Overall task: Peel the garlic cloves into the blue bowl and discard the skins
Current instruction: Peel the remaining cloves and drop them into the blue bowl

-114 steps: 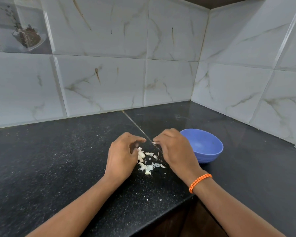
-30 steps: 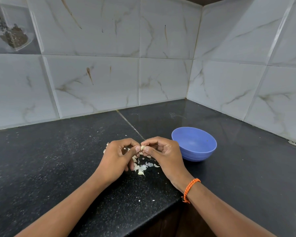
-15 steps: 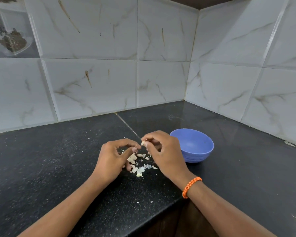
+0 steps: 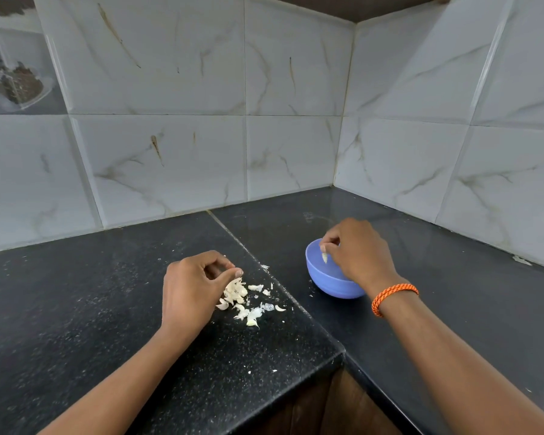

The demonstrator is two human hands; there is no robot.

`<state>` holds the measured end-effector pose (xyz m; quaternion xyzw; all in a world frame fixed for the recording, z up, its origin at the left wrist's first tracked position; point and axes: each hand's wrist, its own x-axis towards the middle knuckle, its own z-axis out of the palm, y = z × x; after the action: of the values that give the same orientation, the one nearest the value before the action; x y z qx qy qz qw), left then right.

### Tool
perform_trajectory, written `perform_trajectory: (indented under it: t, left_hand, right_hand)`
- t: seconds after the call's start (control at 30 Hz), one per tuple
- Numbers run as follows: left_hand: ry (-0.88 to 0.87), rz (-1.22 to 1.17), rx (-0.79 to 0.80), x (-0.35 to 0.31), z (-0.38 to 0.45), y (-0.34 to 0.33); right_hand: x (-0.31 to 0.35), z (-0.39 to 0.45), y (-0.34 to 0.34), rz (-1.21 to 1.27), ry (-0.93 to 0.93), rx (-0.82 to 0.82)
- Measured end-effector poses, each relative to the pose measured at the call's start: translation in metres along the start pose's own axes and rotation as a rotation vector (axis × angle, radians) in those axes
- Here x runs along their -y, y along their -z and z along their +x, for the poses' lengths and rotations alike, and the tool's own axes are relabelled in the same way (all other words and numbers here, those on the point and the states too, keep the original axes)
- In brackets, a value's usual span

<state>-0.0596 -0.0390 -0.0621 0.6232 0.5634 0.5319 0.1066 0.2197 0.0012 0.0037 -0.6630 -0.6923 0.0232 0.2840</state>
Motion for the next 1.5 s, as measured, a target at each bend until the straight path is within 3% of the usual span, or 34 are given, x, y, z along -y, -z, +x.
perform_trajectory:
  t: [0.1, 0.2, 0.33, 0.6, 0.83, 1.03, 1.3, 1.5]
  left_hand:
    - [-0.007, -0.010, 0.023, 0.004, 0.001, -0.001]
    - [-0.013, -0.051, 0.071, 0.008, 0.001, -0.002]
    - [0.056, -0.104, 0.073, 0.005, 0.002, -0.001]
    - [-0.089, 0.004, 0.099, 0.019, 0.003, -0.005]
    - [-0.106, 0.043, 0.109, 0.023, 0.000, -0.008]
    - [-0.141, 0.039, 0.212, 0.022, -0.002, -0.010]
    - [-0.157, 0.002, 0.248, 0.021, -0.003, -0.010]
    - [-0.157, 0.064, 0.215, 0.025, -0.003, -0.012]
  right_hand:
    - [0.011, -0.004, -0.007, -0.105, 0.098, -0.063]
    - [0.031, -0.014, -0.010, -0.031, 0.238, -0.067]
    - [0.051, -0.033, -0.024, 0.128, 0.375, 0.123]
    - [0.057, -0.050, -0.055, 0.105, 0.439, 0.482]
    - [0.060, -0.058, -0.072, 0.061, 0.468, 0.434]
    - [0.056, -0.052, -0.071, 0.118, 0.490, 0.370]
    - [0.048, -0.049, -0.081, 0.172, 0.410, 0.074]
    - [0.044, -0.053, -0.095, 0.278, 0.395, 0.053]
